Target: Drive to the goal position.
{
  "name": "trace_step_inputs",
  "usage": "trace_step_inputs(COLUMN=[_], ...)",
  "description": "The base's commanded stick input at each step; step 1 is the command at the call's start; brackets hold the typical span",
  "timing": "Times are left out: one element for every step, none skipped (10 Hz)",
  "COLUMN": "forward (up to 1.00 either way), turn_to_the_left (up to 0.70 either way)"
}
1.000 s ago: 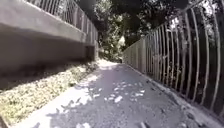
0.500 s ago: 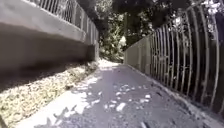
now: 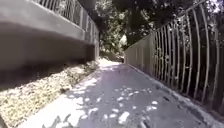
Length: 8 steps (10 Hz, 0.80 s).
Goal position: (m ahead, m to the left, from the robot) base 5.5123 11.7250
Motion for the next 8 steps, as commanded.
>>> trace_step_inputs(forward=[0.5,0.5,0.5,0.5,0.5,0.5,0.5,0.5], turn_to_the_left=[-0.5,-0.5,-0.2,-0.01,0.0,0.0,0.0,0.0])
